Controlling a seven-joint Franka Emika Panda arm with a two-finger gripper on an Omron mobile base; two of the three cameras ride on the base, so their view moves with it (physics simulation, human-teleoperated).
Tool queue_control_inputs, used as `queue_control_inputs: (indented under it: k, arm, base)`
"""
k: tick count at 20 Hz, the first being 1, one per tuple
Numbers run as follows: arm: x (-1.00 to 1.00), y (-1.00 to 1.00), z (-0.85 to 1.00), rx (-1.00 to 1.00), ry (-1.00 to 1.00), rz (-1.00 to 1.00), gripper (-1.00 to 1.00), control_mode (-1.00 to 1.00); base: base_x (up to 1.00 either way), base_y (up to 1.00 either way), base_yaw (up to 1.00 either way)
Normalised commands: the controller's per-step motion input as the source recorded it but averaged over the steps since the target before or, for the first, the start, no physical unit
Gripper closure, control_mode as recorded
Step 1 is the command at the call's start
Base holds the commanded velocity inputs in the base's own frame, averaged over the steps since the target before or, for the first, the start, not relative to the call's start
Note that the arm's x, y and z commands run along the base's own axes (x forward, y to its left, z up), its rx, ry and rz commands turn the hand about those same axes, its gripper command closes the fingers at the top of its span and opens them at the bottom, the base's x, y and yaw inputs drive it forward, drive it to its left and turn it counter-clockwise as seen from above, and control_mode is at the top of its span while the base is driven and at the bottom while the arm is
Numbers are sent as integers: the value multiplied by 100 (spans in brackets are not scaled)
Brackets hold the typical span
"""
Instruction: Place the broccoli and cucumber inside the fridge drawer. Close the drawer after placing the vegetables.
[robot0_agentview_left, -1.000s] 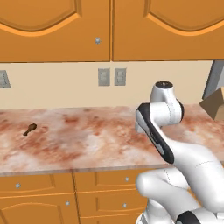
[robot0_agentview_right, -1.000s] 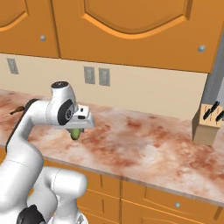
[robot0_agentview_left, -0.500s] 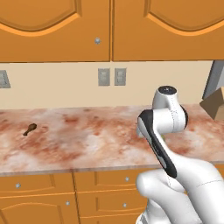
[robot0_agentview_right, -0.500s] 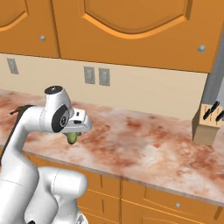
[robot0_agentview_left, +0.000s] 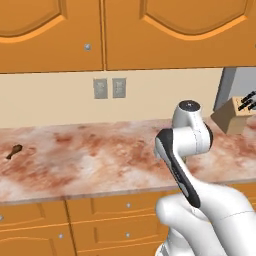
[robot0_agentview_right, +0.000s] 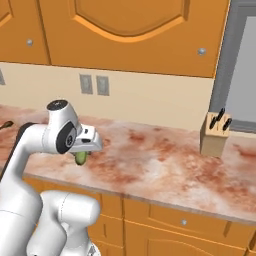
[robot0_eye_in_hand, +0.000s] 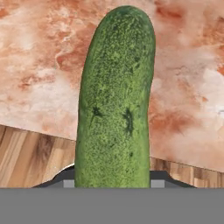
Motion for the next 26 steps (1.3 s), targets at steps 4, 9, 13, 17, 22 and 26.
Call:
queue_control_inputs:
  k: [4, 9, 13, 17, 22, 26]
  arm:
    - [0, 0, 0, 0, 0, 0, 100, 100]
    - [0, 0, 0, 0, 0, 0, 100, 100]
    - [0, 0, 0, 0, 0, 0, 100, 100]
    - [0, 0, 0, 0, 0, 0, 100, 100]
    - [0, 0, 0, 0, 0, 0, 100, 100]
    - [0, 0, 0, 0, 0, 0, 100, 100]
  base:
    - [-57, -86, -38]
    - [-43, -82, -54]
    - [-23, -79, -59]
    - [-8, -92, -57]
    - [0, -99, -51]
    - [4, -93, -45]
